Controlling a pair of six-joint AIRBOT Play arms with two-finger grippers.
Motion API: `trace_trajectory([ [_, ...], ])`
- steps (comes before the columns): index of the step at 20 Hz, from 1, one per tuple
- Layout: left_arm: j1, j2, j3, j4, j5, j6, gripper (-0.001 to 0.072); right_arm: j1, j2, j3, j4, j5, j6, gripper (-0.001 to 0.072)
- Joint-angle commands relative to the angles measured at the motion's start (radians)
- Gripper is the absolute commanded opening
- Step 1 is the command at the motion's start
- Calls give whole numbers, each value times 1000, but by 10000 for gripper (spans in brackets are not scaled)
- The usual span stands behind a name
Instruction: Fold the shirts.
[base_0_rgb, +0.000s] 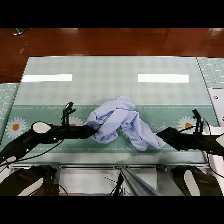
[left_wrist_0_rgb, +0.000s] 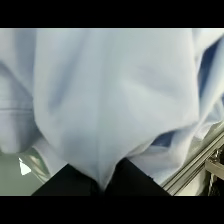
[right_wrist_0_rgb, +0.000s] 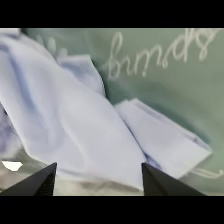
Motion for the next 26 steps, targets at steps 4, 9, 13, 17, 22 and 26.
trace_trajectory([
  [4, 19, -54, 153, -3, -66, 64, 21, 323, 3, -6, -59, -18, 177, 613],
  [9, 19, -55, 159, -3, -66, 63, 21, 547, -85, -5, -19, -206, 227, 613],
  [13, 18, -55, 159, -3, -78, 60, 21, 660, -264, 1, 57, -431, 197, 614],
  [17, 21, -54, 160, -3, -82, 61, 22, 728, -404, 57, 132, -569, 152, 434],
  [22, 216, -14, 293, -3, -249, 61, 21, 613, -417, 348, 51, -299, -11, 25],
  [26, 412, 68, 647, -30, -292, -10, 21, 366, -407, 903, -11, -187, -10, 25],
])
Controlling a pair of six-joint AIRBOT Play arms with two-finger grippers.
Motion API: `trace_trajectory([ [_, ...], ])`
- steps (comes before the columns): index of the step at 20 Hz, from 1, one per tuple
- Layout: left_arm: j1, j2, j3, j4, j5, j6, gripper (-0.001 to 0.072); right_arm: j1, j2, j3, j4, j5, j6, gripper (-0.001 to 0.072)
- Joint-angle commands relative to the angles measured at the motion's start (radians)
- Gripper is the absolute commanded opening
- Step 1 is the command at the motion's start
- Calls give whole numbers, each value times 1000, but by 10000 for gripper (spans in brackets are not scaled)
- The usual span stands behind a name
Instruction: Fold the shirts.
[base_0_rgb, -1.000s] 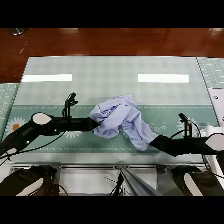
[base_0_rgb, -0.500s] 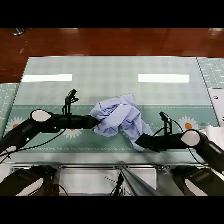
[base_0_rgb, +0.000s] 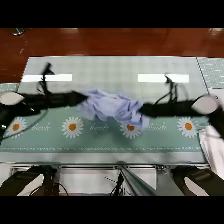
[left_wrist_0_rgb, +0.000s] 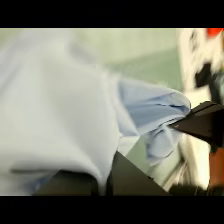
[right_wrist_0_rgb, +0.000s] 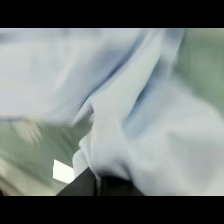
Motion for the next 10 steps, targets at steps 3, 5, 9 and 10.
trace_trajectory([
  [3, 165, 42, 550, -42, -57, -106, 21, -209, -30, 765, -52, 223, -37, 24],
  [5, 203, 42, 770, -19, -121, -120, 21, -214, -23, 1013, -128, 347, -48, 25],
  [9, 302, 102, 1077, 274, -276, -317, 21, -215, 79, 1254, -274, 513, -48, 25],
  [10, 320, 135, 1109, 347, -304, -341, 21, -215, 126, 1254, -318, 543, -47, 25],
])
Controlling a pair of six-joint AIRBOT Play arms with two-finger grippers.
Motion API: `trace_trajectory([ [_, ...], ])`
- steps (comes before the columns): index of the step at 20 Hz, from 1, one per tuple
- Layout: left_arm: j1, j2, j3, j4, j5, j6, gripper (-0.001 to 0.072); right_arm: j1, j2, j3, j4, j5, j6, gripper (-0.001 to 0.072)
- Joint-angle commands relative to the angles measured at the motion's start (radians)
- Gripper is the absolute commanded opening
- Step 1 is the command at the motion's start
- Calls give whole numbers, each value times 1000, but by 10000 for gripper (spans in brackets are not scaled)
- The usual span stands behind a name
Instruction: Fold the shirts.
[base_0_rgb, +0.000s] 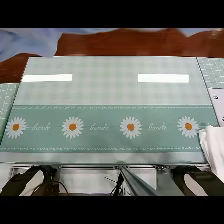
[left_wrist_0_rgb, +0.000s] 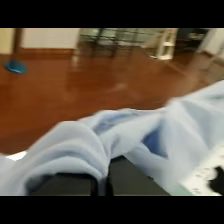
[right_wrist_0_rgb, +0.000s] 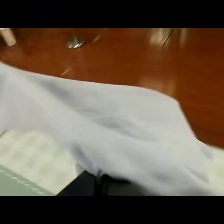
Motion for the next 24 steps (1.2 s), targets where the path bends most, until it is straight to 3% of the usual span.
trace_trajectory([
  [1, 72, 90, 192, 254, -127, -124, 21, -10, 117, 136, -162, 175, 10, 25],
  [5, 77, 211, 174, 334, -319, -134, 21, -10, 210, 135, -268, 336, 54, 25],
  [7, 77, 260, 86, 327, -394, -196, 21, -10, 237, 87, -268, 395, 78, 25],
  [13, -21, 400, -587, 310, -449, -213, 21, -10, 344, -434, -179, 423, 93, 25],
  [15, -62, 380, -829, 310, -378, -190, 21, -10, 366, -683, -164, 332, 71, 25],
  [18, -121, 235, -1042, 239, -136, -100, 21, -10, 300, -952, -276, 59, 52, 25],
  [22, -178, -142, -974, 65, 122, 48, 21, -10, -2, -956, -336, -222, 74, 25],
  [24, -195, -336, -853, 31, 153, 57, 21, -10, -176, -889, -285, -299, 74, 26],
])
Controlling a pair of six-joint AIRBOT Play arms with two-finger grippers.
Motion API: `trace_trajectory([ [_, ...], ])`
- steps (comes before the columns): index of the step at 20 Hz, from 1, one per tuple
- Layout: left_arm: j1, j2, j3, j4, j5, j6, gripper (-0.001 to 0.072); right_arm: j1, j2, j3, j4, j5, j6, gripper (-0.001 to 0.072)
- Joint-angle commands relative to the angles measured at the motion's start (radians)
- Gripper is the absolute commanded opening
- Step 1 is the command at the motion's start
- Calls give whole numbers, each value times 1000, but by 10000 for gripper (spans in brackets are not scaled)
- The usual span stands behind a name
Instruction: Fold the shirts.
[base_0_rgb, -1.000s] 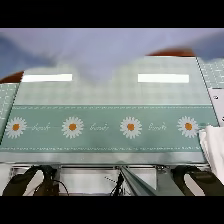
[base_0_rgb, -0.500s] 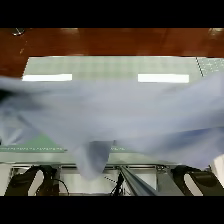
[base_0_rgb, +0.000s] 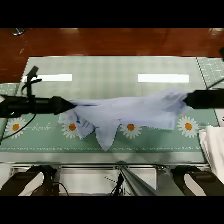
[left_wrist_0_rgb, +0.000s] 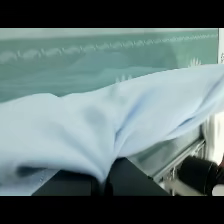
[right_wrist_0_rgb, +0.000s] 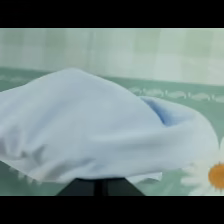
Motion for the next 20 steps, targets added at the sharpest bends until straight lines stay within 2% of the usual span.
trace_trajectory([
  [1, -42, -324, 143, -95, 130, 66, 22, 0, -285, 59, 54, -212, -3, 26],
  [5, -90, -579, 417, -106, 129, 62, 24, 0, -580, 278, 155, -268, -8, 26],
  [6, -100, -610, 464, -109, 128, 62, 117, 0, -639, 334, 173, -269, -7, 26],
  [7, -108, -634, 508, -108, 121, 62, 540, -6, -683, 380, 201, -268, -6, 32],
  [8, -107, -649, 549, -98, 87, 59, 706, -16, -721, 423, 241, -264, -7, 220],
  [9, -93, -655, 590, -59, 45, 47, 706, -32, -743, 457, 275, -249, -10, 571],
  [10, -65, -653, 635, 27, -12, -16, 705, -59, -754, 495, 283, -206, -20, 621],
  [12, 19, -645, 707, 260, -199, -165, 704, -146, -743, 553, 243, -77, -35, 621],
  [14, 107, -613, 682, 425, -351, -210, 704, -256, -709, 556, 151, 73, -66, 621],
  [15, 142, -579, 624, 454, -364, -212, 704, -310, -688, 531, 87, 137, -65, 621],
  [17, 191, -482, 420, 436, -282, -212, 704, -402, -606, 370, 74, 127, -62, 620],
  [19, 204, -386, 178, 380, -167, -192, 704, -460, -485, 114, 167, -10, -69, 619],
  [20, 206, -352, 79, 324, -114, -151, 704, -475, -430, -2, 227, -76, -96, 619],
])
